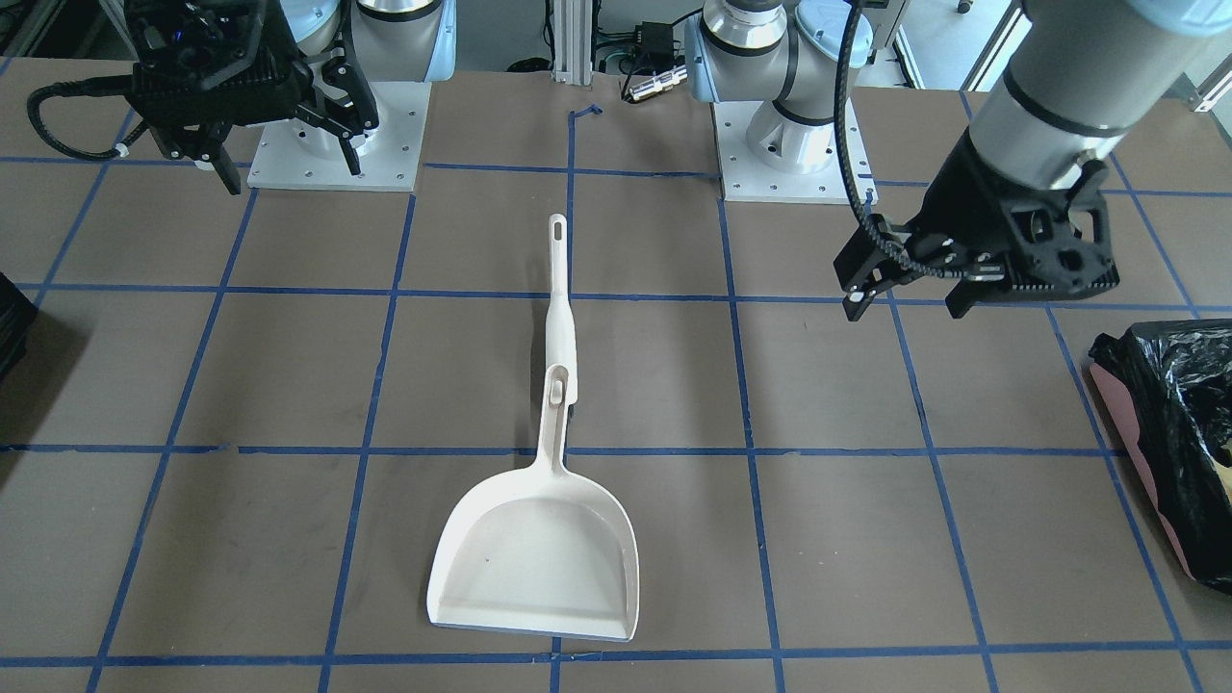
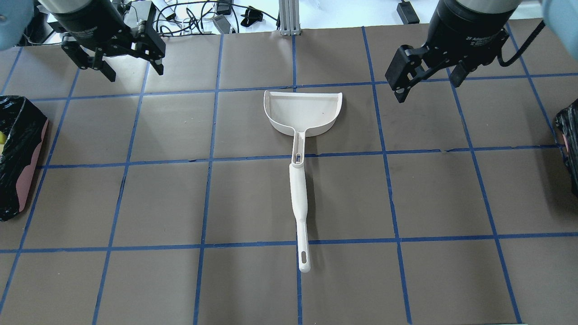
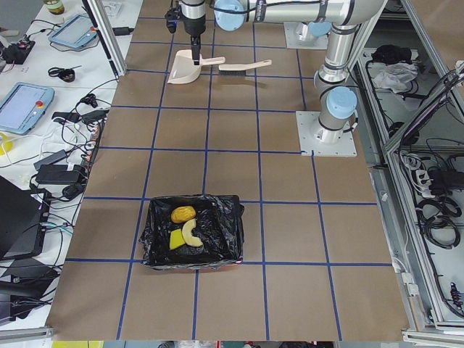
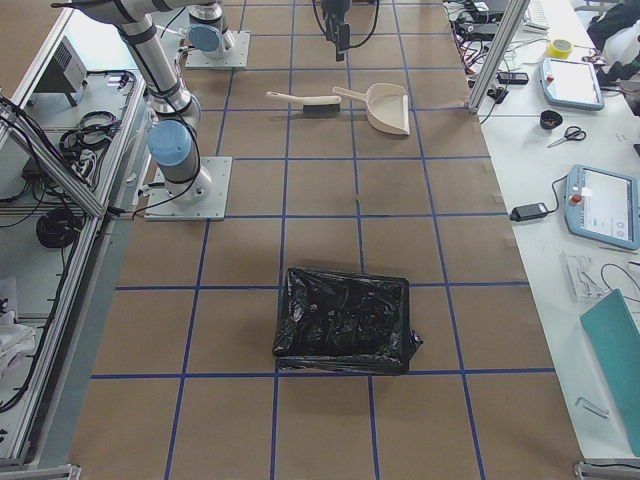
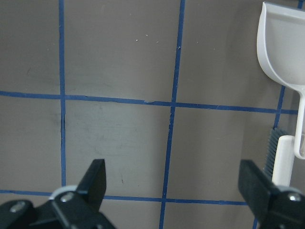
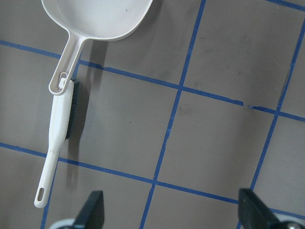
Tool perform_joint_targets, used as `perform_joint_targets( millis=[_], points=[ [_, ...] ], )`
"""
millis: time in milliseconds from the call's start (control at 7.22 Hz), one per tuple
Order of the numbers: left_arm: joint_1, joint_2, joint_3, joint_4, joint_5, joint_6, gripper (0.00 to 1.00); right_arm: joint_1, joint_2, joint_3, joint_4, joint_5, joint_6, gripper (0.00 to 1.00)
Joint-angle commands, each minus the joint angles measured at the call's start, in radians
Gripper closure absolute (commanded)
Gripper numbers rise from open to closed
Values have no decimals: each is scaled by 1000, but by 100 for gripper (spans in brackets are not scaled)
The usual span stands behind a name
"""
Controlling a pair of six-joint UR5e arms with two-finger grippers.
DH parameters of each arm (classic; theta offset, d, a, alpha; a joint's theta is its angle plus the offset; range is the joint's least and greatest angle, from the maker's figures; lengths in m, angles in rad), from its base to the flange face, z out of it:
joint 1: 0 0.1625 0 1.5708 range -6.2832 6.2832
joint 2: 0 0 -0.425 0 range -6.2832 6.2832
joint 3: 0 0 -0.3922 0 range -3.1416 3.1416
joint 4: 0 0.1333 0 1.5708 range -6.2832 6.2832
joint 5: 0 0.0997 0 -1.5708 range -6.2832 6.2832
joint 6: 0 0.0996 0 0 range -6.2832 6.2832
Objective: Sweep and dump trash in nearest bin
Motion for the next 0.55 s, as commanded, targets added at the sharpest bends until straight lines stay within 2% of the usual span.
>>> perform_joint_targets(
  millis=[0, 416],
  points=[
    [5, 91, -63, -13, 6, 1, 0, 0, 0, -1, 0, 3, 0, 0],
    [3, 111, -128, -6, 61, -51, 0, -2, 0, -1, -26, 8, 38, 0]
  ],
)
